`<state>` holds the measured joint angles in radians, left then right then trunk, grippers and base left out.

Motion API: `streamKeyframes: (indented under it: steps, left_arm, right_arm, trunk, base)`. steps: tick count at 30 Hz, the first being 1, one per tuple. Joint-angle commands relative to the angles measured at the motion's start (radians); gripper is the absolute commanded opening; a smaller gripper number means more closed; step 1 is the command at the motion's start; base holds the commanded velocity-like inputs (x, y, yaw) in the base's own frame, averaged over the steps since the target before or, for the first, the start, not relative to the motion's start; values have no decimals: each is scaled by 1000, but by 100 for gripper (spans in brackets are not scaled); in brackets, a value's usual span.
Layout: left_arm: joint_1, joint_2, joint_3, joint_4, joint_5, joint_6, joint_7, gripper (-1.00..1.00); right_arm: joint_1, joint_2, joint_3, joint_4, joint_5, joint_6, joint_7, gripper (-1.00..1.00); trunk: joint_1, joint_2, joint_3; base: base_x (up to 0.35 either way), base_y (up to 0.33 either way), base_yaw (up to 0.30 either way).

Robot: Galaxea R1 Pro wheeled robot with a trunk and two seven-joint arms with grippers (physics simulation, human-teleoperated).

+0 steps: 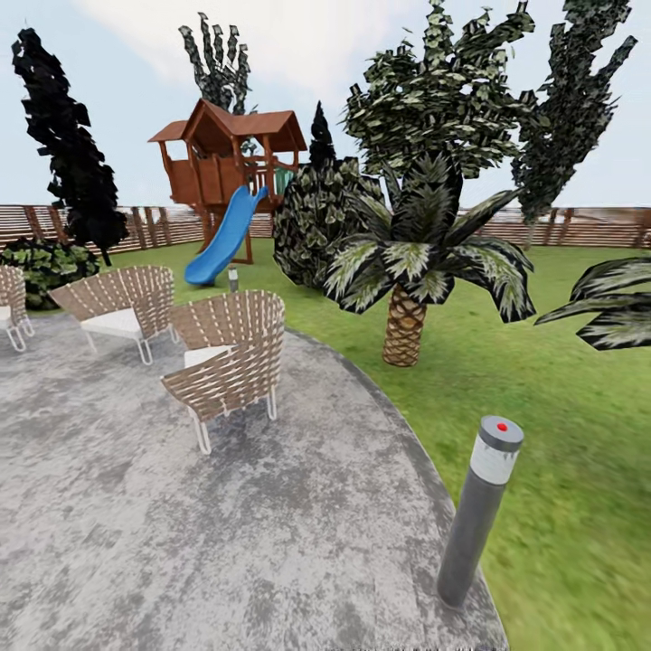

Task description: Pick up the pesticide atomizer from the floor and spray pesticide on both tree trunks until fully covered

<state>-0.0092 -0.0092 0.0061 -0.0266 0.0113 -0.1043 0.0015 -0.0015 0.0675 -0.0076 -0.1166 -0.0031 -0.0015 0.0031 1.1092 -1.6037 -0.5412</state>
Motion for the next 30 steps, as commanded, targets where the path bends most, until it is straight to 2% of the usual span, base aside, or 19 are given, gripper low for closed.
streamKeyframes:
  steps: [1, 26, 30]
  left_arm:
    - [0, 0, 0, 0, 0, 0, 0, 100]
    - [-3, 3, -1, -1, -1, 0, 1, 100]
    - [-63, 14, -3, -1, -3, 7, 2, 100]
  right_arm:
    - [0, 0, 0, 0, 0, 0, 0, 100]
    - [0, 0, 0, -2, 0, 0, 0, 100]
    - [0, -1, 0, -69, 2, 0, -1, 100]
  trunk:
    - [4, -7, -4]
    - [100, -182, -100]
    - [115, -210, -116]
  base:
    - [0, 0, -290]
    - [0, 0, -288]
    - [0, 0, -284]
